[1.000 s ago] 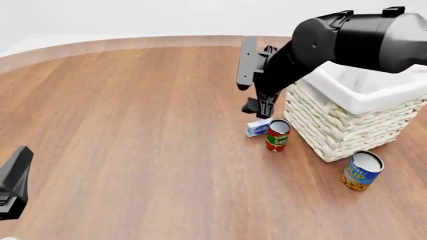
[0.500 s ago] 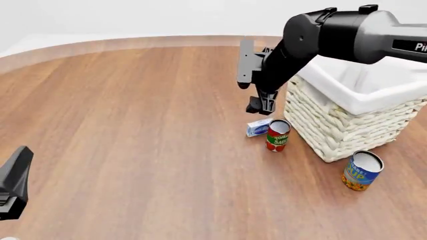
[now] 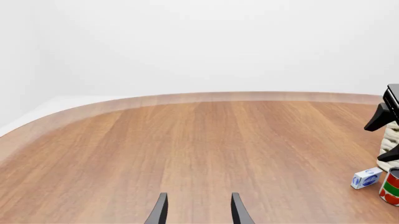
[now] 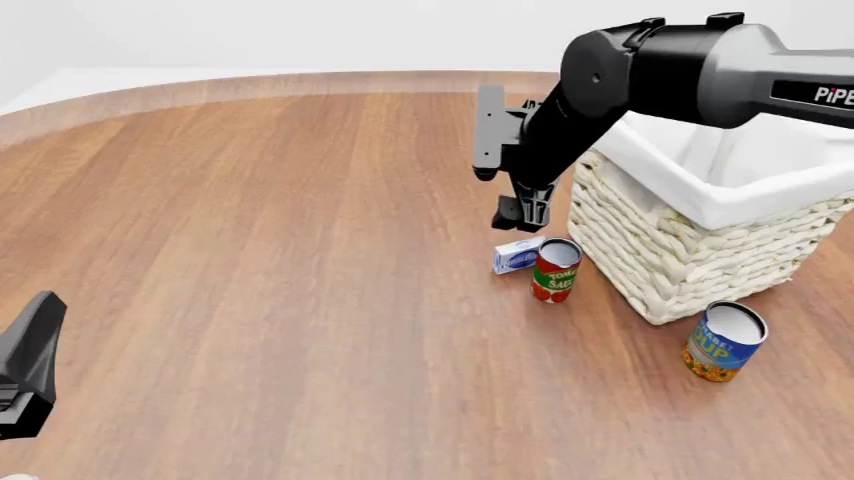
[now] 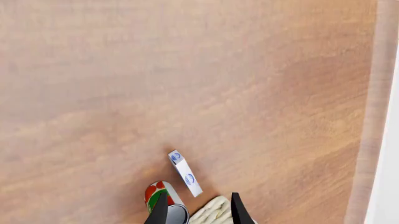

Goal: Pick up the alphabet soup and the cream cheese box, and put them in the basket.

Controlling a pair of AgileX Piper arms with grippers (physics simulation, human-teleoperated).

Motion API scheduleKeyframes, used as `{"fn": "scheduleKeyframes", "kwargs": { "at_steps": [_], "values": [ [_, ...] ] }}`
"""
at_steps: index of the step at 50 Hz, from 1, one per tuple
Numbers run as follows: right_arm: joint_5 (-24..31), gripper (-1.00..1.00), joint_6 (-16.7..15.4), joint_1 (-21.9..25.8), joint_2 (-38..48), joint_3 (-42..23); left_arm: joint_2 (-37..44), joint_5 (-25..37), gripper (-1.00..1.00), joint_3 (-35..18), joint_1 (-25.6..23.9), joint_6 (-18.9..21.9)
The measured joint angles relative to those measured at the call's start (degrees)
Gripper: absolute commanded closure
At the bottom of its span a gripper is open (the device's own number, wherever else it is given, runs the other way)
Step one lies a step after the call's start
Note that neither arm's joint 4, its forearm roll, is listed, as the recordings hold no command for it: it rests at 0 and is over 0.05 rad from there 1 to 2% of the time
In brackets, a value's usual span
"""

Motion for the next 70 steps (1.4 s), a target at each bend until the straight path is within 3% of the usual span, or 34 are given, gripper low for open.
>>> {"fn": "scheduleKeyframes", "kwargs": {
  "at_steps": [35,70],
  "values": [
    [-0.8,-1.00,-1.3,0.4,3.4,1.3,0.2,0.0,-1.00,-0.1,0.0,0.0],
    [-0.5,-1.00,-2.4,-0.5,10.2,-1.6,0.2,0.0,-1.00,-0.1,0.0,0.0]
  ]
}}
